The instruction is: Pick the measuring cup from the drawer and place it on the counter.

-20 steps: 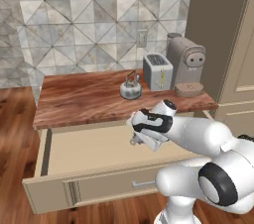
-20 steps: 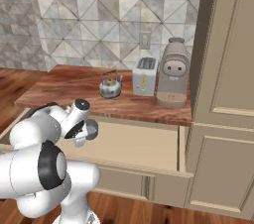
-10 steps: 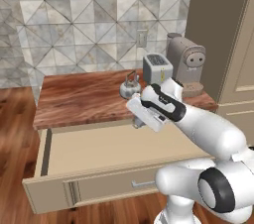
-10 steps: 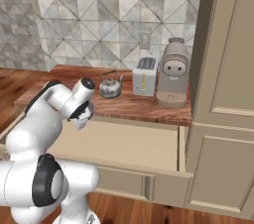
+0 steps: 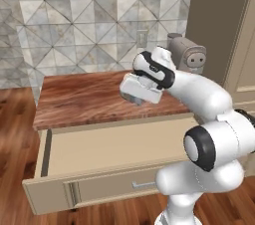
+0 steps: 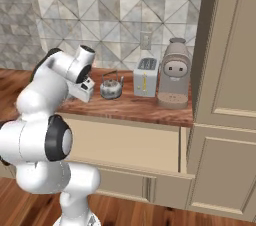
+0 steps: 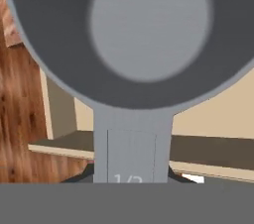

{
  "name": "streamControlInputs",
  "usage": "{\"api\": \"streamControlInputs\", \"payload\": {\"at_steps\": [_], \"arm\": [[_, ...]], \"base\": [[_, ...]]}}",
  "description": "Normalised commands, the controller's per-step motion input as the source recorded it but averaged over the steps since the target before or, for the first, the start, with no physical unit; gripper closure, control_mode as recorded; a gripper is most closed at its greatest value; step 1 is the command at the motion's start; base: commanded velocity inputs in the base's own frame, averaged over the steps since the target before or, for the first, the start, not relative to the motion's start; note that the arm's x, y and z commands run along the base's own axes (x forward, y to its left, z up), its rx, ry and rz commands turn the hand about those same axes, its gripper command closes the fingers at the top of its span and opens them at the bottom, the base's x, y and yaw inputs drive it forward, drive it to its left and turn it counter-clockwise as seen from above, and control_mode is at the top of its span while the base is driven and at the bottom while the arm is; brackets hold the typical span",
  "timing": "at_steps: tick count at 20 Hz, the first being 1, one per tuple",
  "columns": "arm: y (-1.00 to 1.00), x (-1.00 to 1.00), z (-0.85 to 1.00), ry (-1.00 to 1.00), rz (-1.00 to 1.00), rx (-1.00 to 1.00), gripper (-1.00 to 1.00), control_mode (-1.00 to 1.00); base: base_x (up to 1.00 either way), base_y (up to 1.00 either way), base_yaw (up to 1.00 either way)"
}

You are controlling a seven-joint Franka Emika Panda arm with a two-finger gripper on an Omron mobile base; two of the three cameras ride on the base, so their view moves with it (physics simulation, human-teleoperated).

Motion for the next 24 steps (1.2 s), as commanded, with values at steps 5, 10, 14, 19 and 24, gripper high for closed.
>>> {"api": "streamControlInputs", "payload": {"at_steps": [5, 10, 14, 19, 24], "arm": [[0.16, 0.54, -0.45, -0.1, 0.48, -0.25, 1.0, -1.0], [0.21, 0.67, -0.64, -0.18, 0.31, -0.08, 1.0, -1.0], [0.0, 0.71, -0.31, -0.22, 0.26, 0.0, 1.0, -1.0], [0.08, 0.65, -0.48, -0.23, 0.21, -0.02, 1.0, -1.0], [0.35, 0.57, -0.83, -0.25, 0.17, -0.08, 1.0, -1.0]], "base": [[0.0, 0.0, 0.0], [0.0, 0.0, 0.0], [0.0, 0.0, 0.0], [0.0, 0.0, 0.0], [0.0, 0.0, 0.0]]}}
